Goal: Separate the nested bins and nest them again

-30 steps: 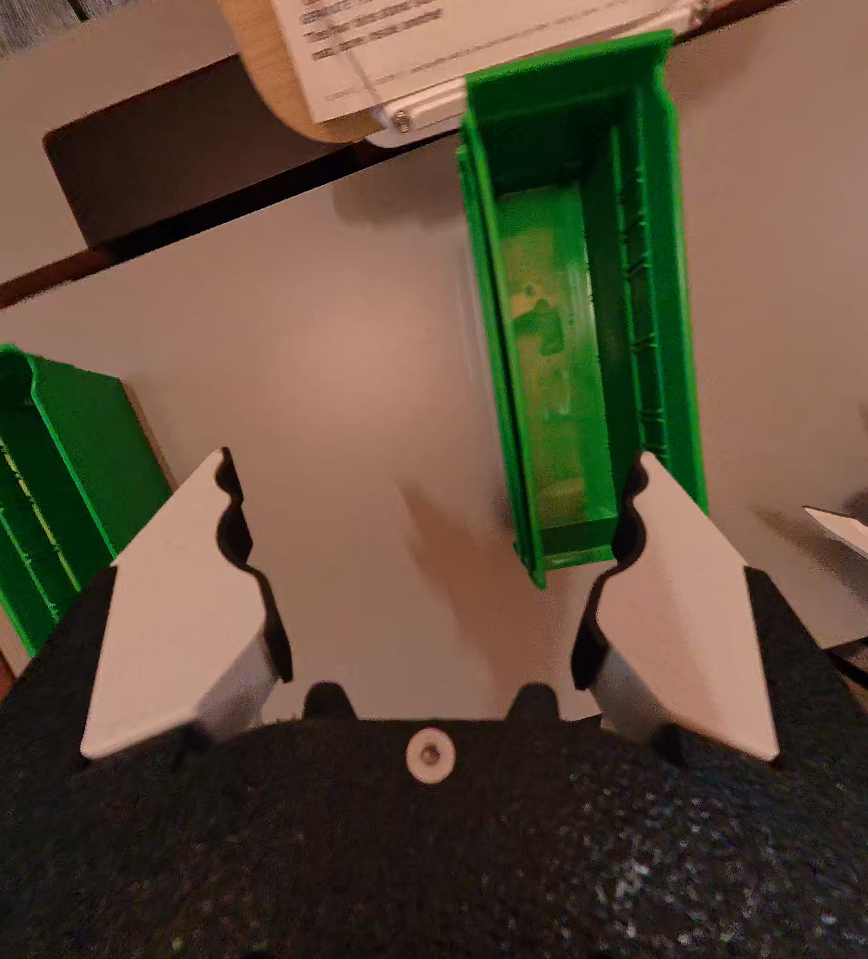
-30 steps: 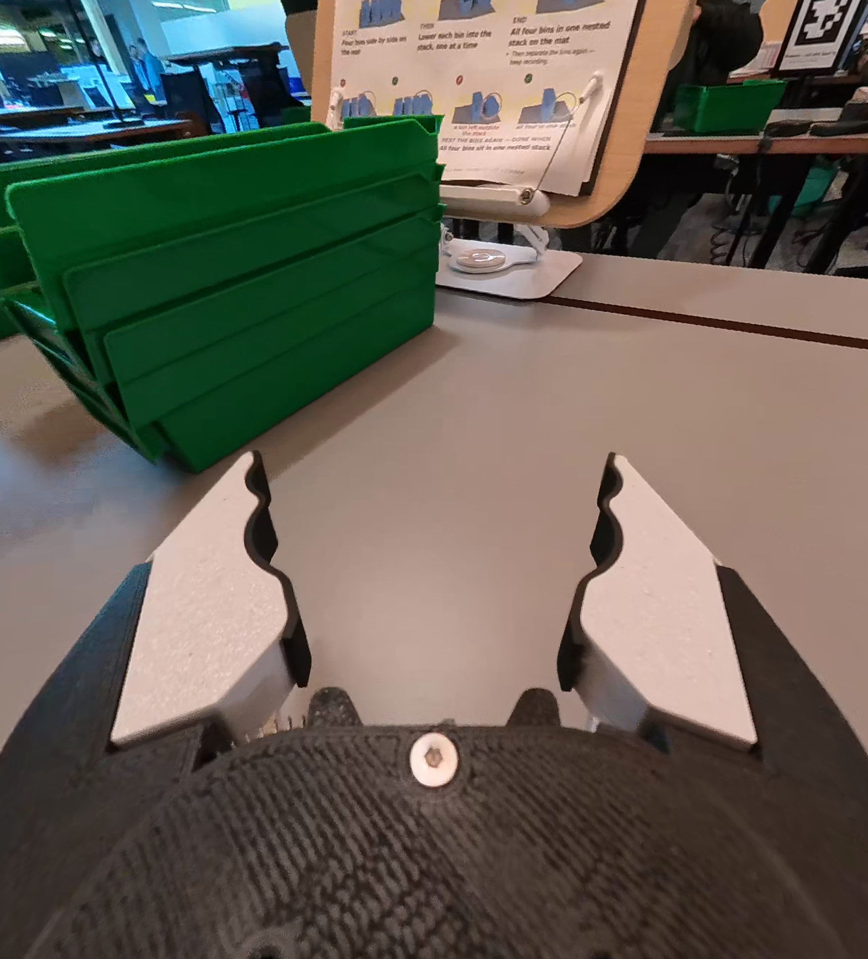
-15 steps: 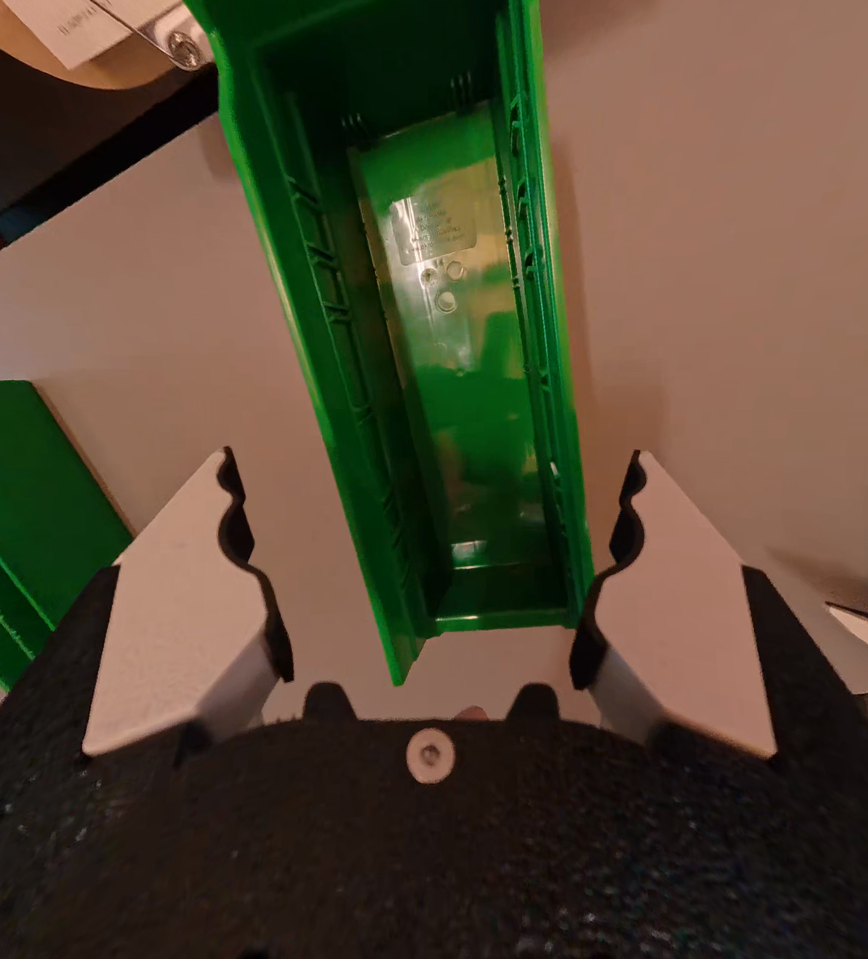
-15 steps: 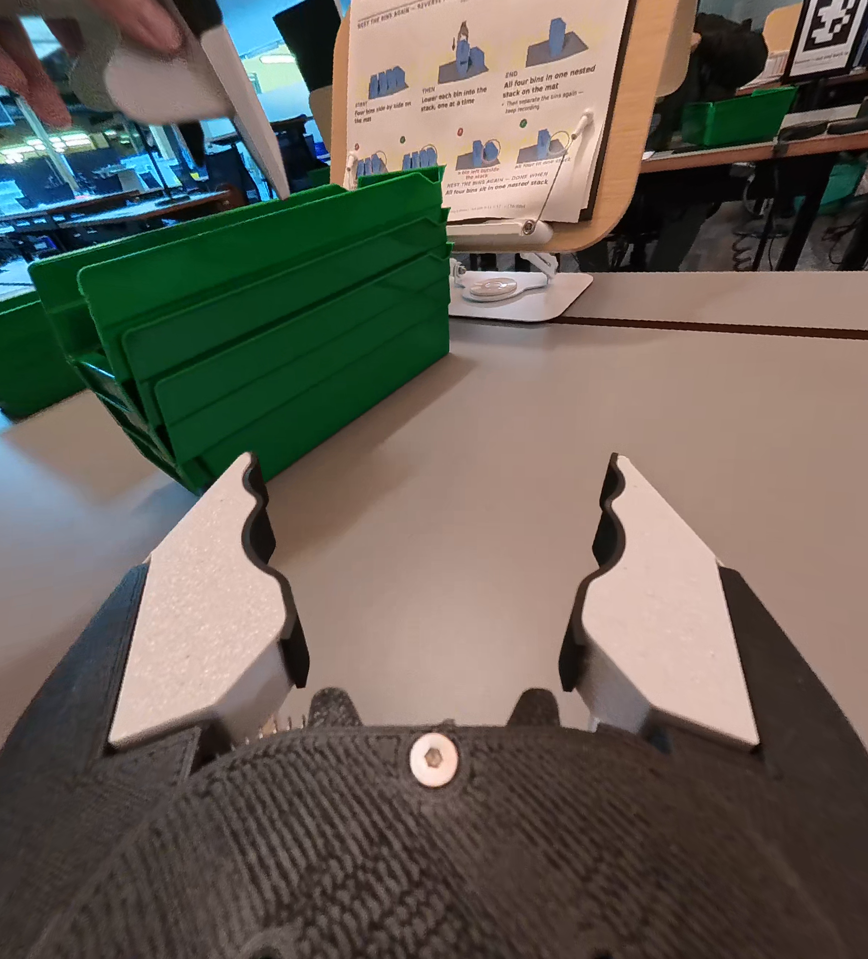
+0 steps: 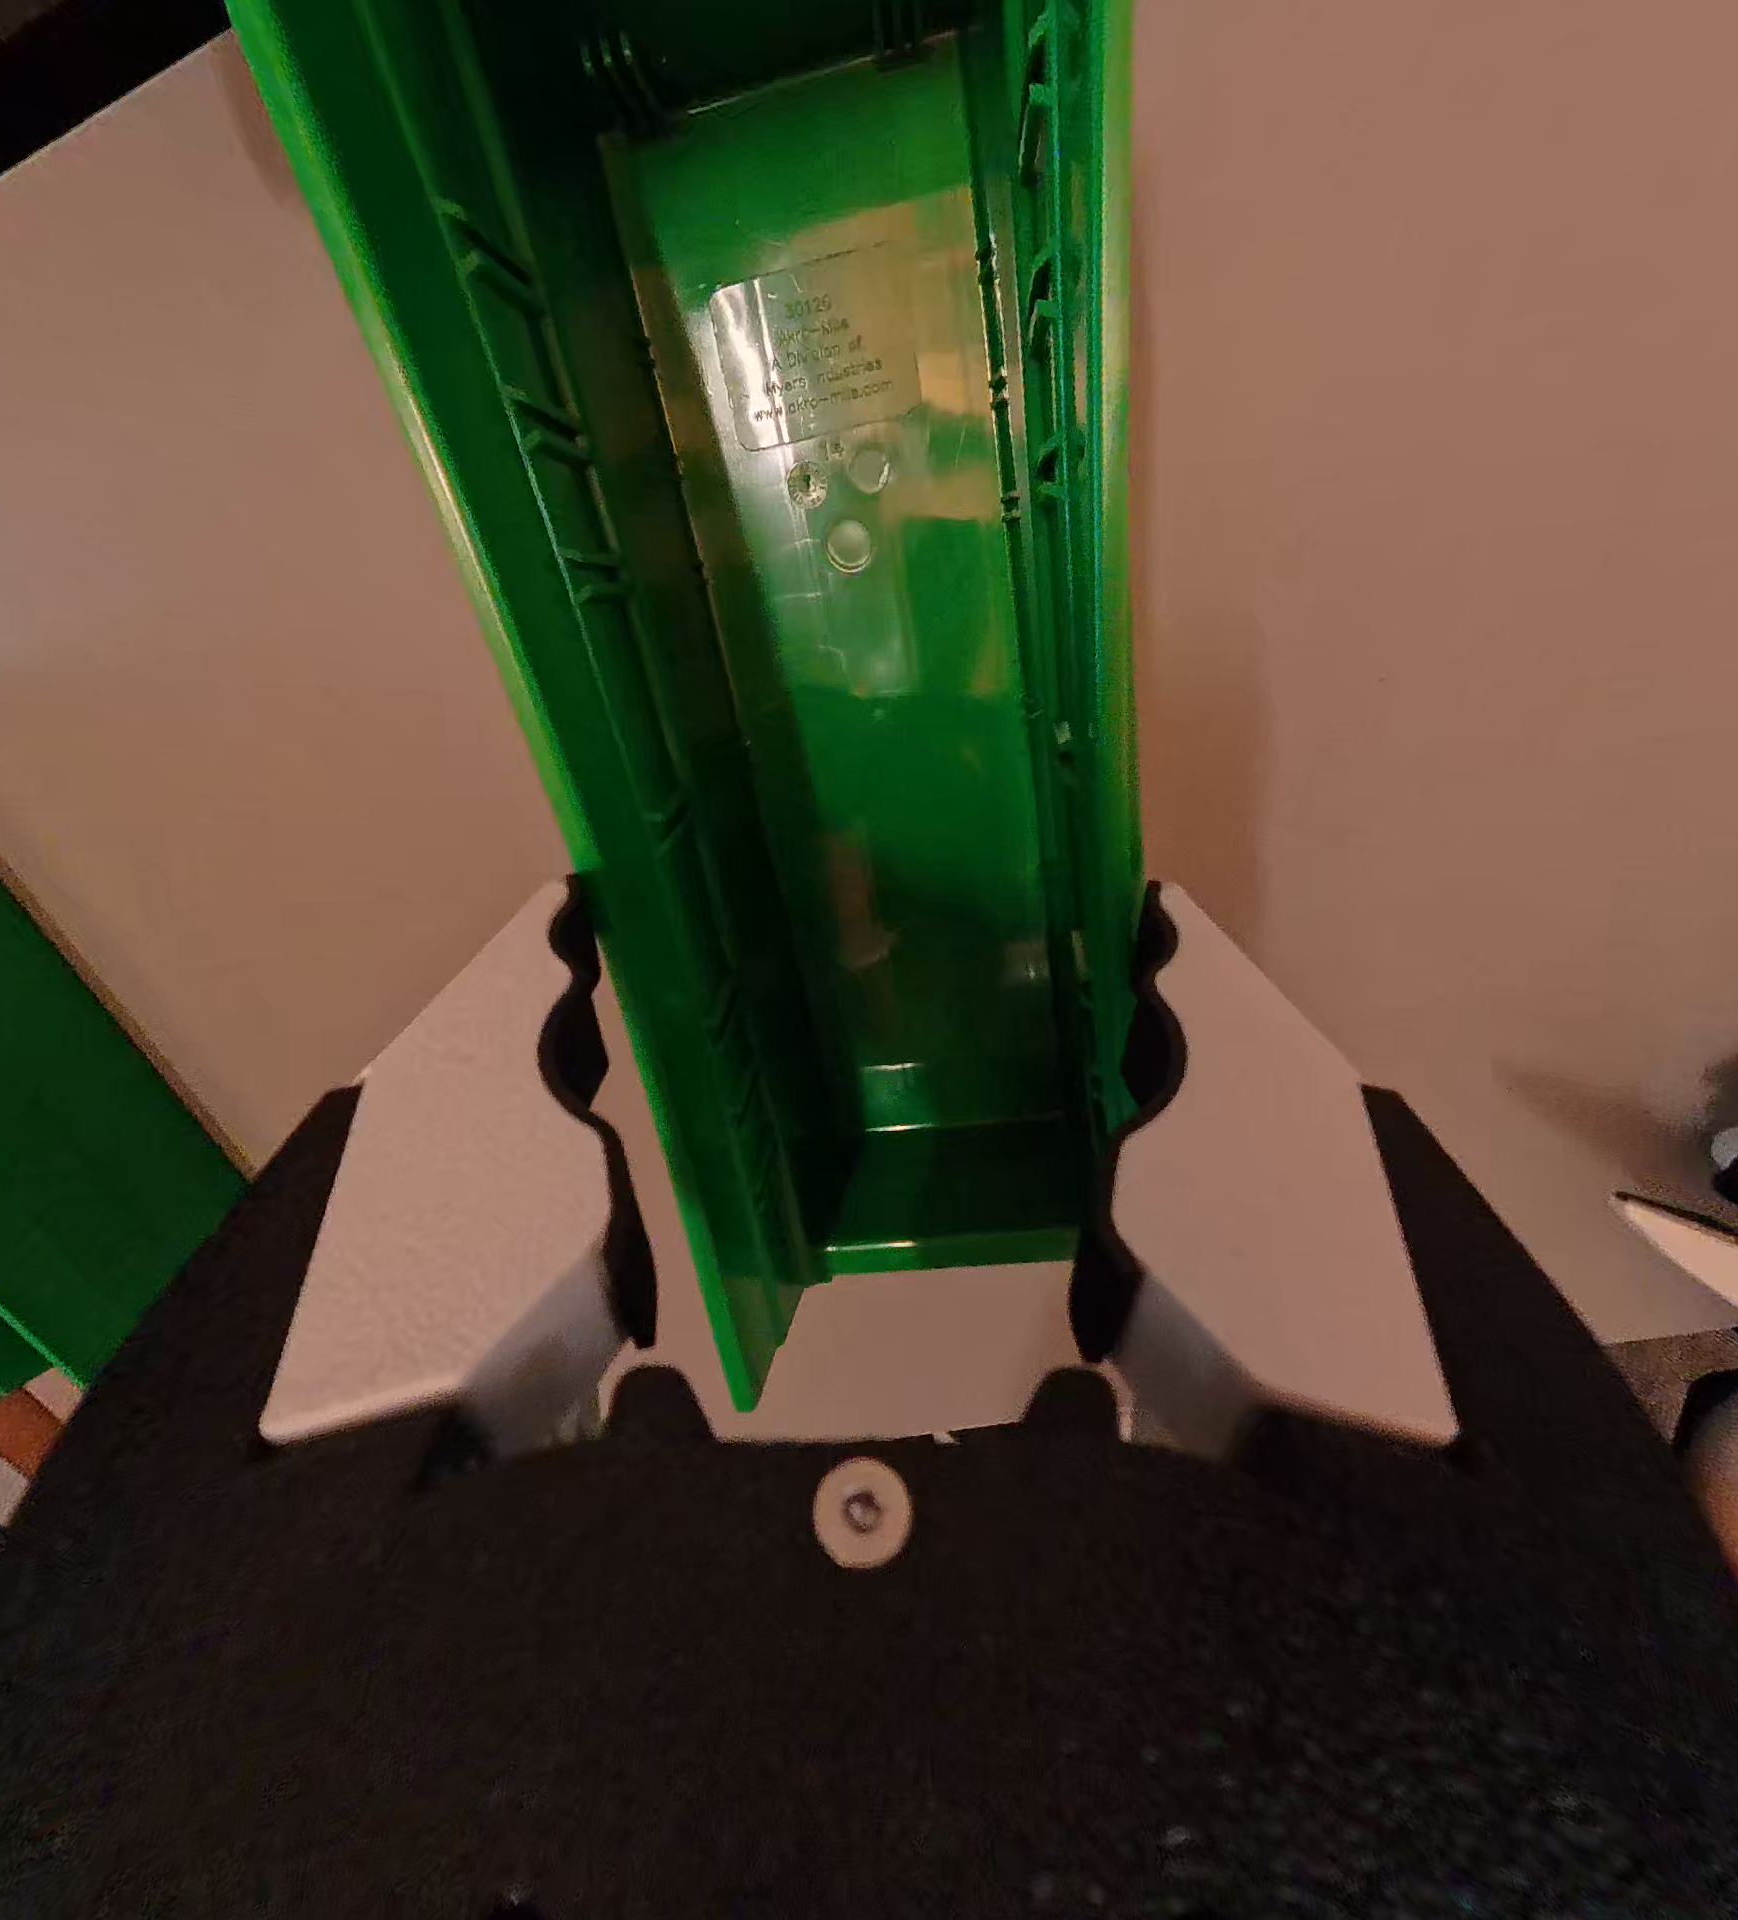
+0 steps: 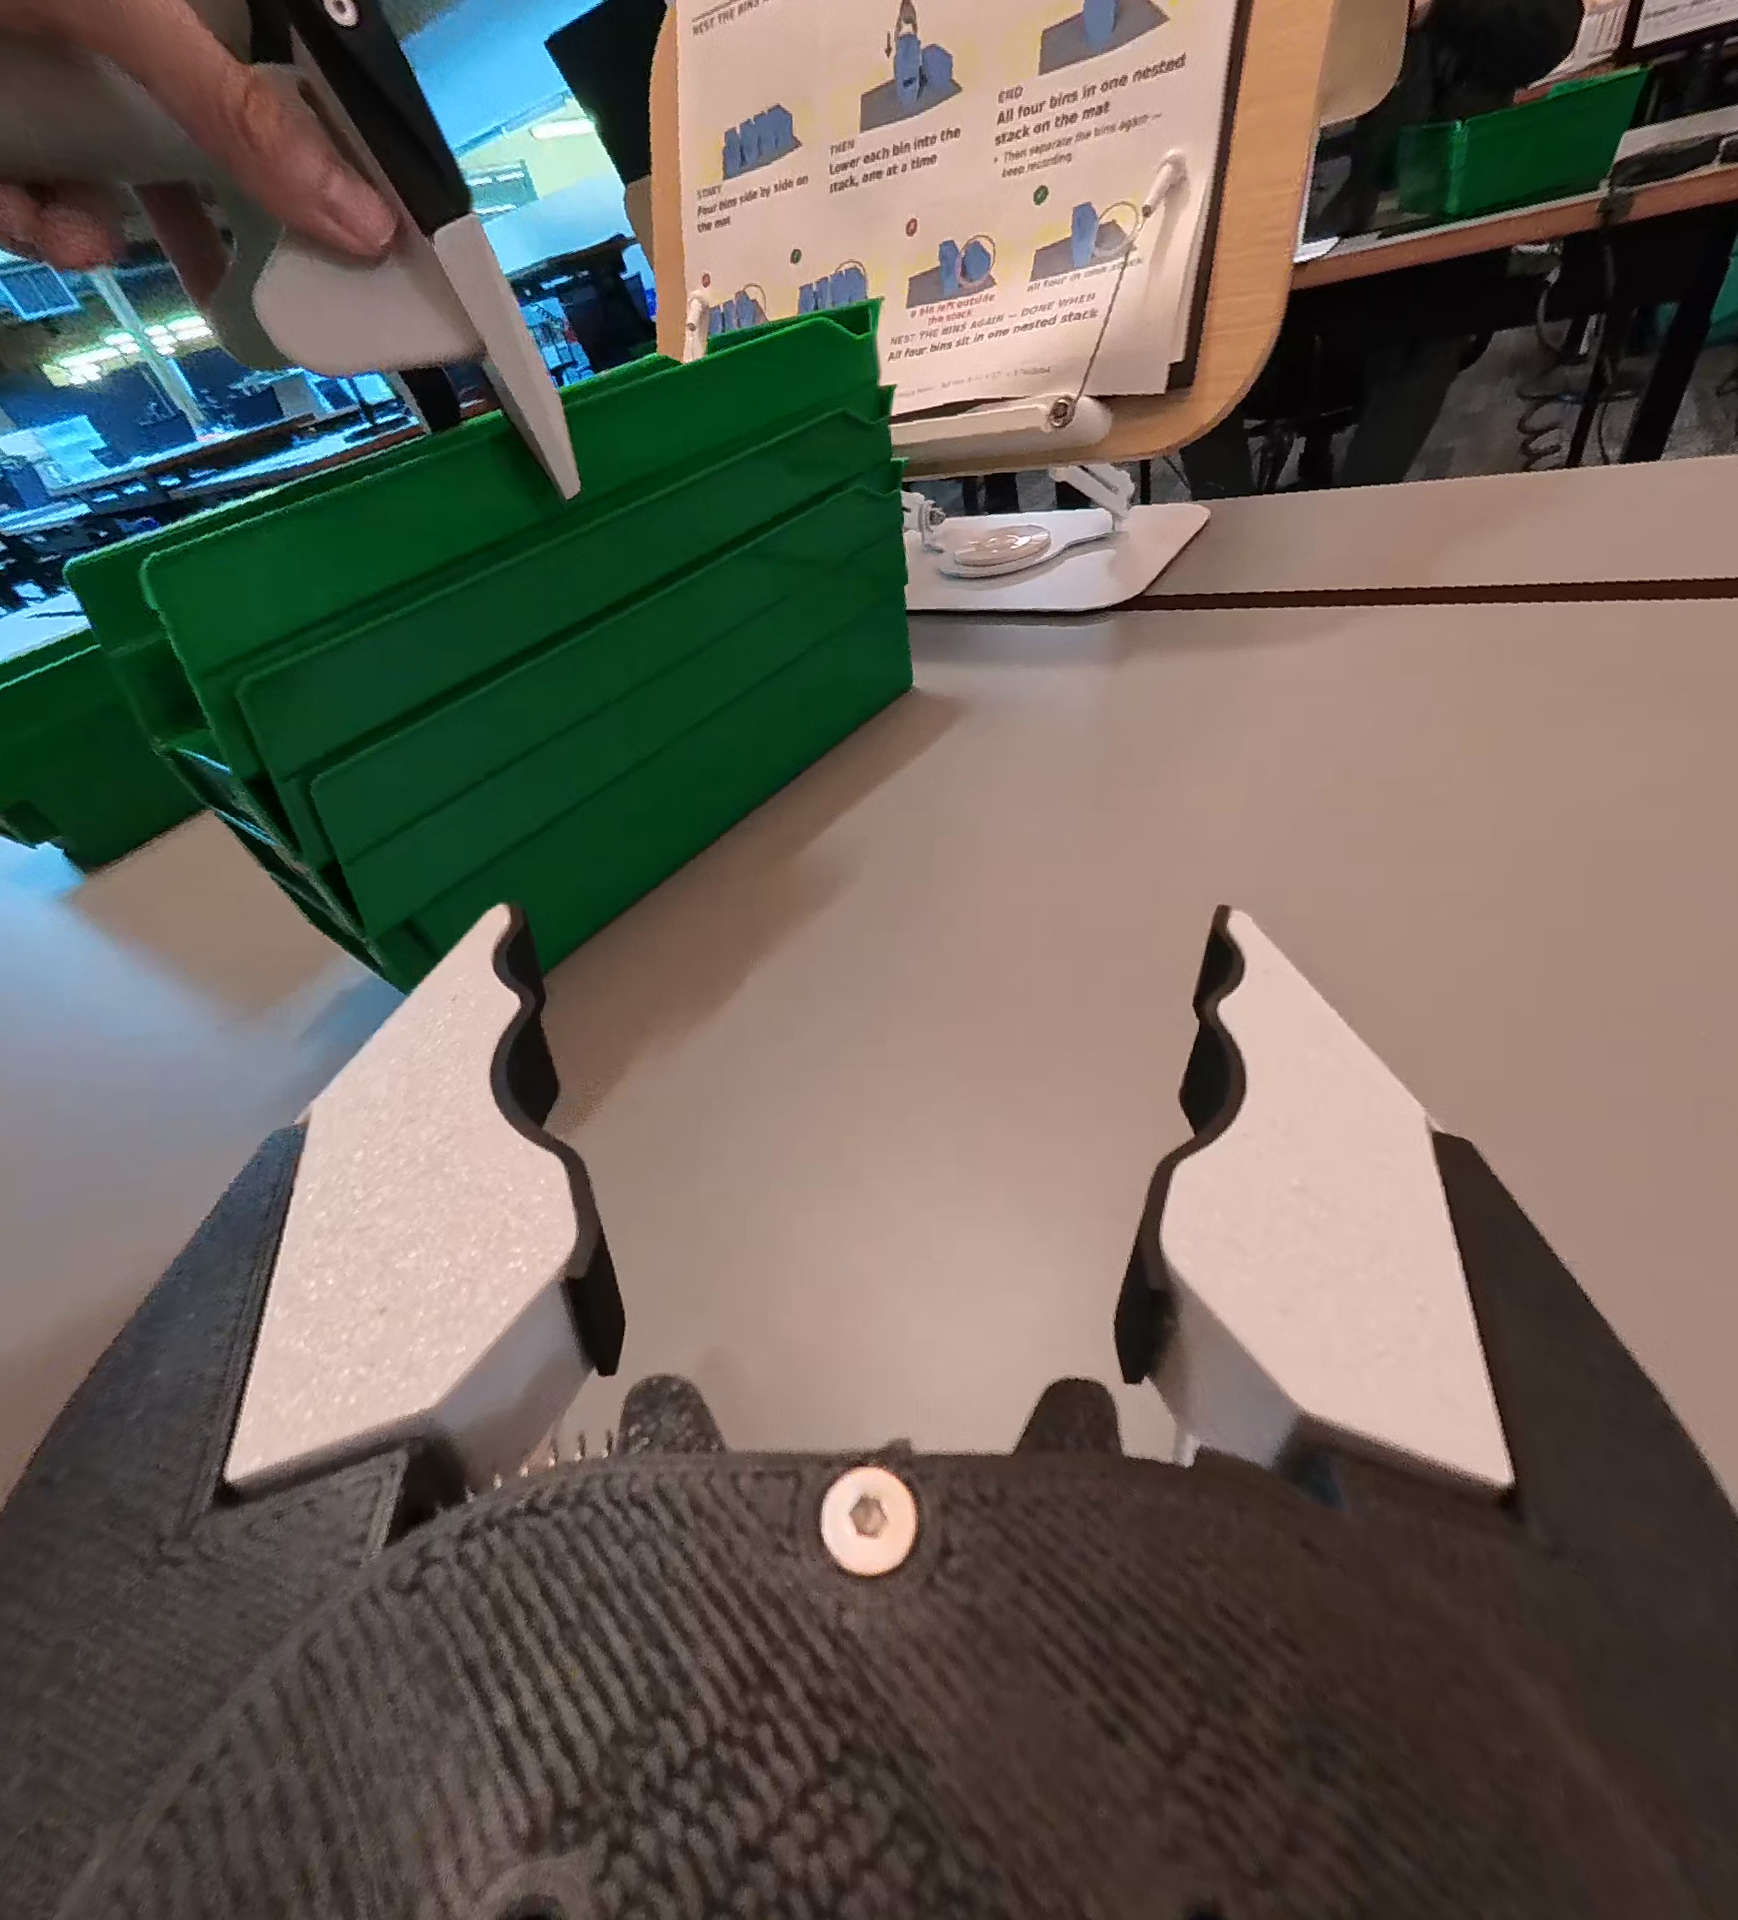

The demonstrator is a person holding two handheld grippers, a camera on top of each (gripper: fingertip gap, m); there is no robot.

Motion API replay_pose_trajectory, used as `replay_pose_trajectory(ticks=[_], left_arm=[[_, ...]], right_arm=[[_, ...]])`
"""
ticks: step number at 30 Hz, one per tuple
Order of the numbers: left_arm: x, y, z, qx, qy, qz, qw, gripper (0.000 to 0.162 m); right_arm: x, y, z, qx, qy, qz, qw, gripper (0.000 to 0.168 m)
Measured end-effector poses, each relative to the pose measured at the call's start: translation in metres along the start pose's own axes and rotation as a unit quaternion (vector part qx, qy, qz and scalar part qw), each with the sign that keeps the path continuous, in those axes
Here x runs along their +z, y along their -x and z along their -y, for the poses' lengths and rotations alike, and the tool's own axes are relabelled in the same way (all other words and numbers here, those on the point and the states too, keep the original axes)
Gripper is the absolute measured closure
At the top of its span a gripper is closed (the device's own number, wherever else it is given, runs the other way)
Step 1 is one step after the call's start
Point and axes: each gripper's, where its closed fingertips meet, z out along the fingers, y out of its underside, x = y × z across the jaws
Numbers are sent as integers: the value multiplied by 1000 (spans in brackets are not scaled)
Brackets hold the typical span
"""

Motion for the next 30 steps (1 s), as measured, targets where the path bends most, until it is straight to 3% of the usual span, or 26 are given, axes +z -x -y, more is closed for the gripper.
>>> replay_pose_trajectory(ticks=[30], left_arm=[[-35,1,2,0,-5,1,1000,73]], right_arm=[[0,1,-4,-18,11,-3,1000,48]])
